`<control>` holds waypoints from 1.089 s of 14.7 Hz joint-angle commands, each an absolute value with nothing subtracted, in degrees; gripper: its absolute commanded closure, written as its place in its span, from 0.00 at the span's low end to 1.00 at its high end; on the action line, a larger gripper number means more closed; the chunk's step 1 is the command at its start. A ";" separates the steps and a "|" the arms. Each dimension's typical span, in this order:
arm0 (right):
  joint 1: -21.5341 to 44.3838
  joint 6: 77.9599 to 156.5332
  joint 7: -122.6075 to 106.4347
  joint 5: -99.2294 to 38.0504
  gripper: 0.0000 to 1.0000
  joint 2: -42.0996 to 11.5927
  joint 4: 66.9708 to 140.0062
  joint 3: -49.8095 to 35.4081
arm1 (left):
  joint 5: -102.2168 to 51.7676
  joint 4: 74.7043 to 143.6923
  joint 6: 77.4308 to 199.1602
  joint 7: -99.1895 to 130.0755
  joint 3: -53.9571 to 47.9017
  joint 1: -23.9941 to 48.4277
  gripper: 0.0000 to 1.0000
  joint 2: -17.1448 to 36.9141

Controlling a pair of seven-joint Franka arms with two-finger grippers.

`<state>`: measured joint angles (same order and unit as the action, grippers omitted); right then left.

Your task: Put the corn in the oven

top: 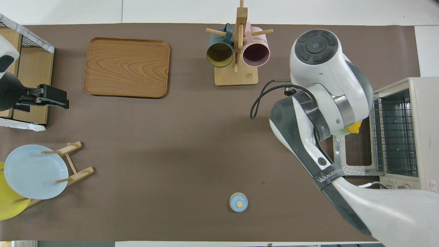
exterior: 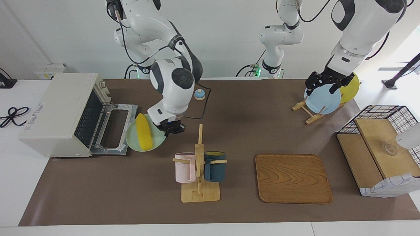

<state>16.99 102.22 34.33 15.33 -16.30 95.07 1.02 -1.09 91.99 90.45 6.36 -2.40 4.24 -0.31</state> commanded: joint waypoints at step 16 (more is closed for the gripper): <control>0.88 114.96 26.02 16.52 1.00 -6.07 119.36 0.35 | 0.26 92.55 90.35 3.34 -2.72 4.04 0.00 -1.49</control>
<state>1.38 113.67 27.44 15.42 -7.81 116.71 0.62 -1.09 91.97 90.35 4.05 -2.49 4.22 -0.55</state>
